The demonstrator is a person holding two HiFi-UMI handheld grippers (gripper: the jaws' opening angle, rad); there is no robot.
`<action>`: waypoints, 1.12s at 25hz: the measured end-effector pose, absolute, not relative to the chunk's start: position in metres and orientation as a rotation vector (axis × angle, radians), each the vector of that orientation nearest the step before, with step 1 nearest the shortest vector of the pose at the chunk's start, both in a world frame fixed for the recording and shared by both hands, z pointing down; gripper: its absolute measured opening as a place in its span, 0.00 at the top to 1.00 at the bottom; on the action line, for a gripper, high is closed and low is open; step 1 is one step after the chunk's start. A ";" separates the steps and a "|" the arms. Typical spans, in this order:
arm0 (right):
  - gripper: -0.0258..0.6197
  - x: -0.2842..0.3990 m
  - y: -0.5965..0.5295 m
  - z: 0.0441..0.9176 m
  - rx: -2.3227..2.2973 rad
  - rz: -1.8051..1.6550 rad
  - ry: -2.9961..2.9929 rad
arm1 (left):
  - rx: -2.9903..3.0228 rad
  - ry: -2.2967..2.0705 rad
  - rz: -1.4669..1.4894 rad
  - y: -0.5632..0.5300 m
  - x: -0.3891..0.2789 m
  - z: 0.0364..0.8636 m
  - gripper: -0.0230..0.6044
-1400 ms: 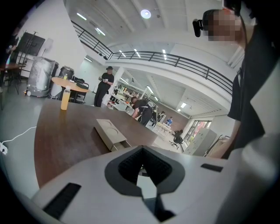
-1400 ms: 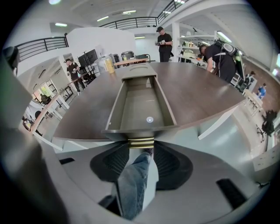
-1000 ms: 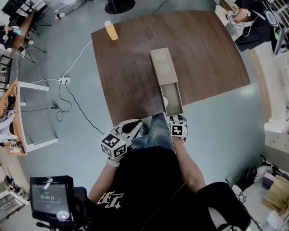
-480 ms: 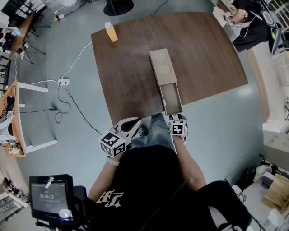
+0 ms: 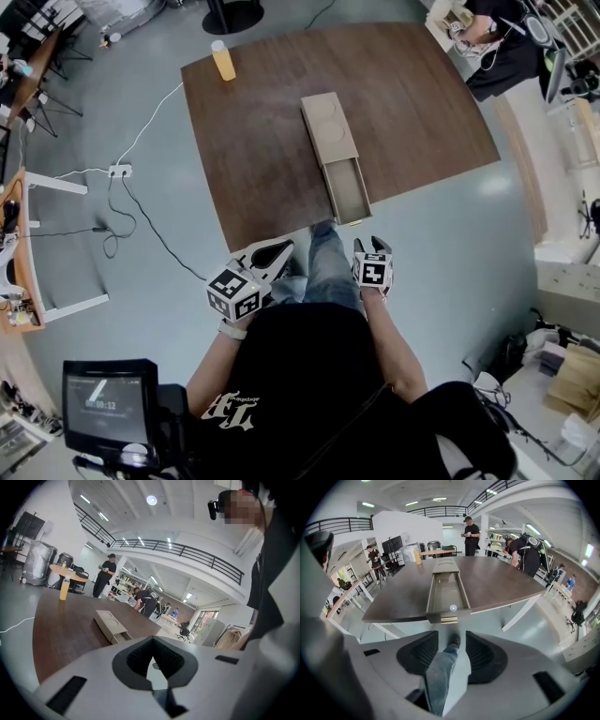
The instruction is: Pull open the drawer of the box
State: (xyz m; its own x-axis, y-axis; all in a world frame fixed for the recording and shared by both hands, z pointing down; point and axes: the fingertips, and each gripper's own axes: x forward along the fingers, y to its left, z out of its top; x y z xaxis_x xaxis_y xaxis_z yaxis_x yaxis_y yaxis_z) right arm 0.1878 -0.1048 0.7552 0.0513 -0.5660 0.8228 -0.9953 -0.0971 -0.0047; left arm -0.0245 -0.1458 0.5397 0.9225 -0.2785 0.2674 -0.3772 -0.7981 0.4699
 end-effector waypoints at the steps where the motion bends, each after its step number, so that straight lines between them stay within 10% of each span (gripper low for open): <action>1: 0.71 0.190 -0.097 0.749 1.746 0.907 -1.578 | 2.550 -0.464 0.249 -0.138 -0.022 0.539 0.96; 8: 0.72 0.191 -0.075 0.712 1.805 0.870 -1.665 | 2.566 -0.464 0.216 -0.109 -0.010 0.537 0.96; 13: 0.98 0.175 -0.084 0.690 1.804 0.827 -1.755 | 2.591 -0.468 0.196 -0.113 -0.012 0.531 0.96; 28: 0.98 0.134 0.094 0.611 1.537 0.458 -2.036 | 2.610 -0.456 0.224 0.088 0.020 0.524 0.96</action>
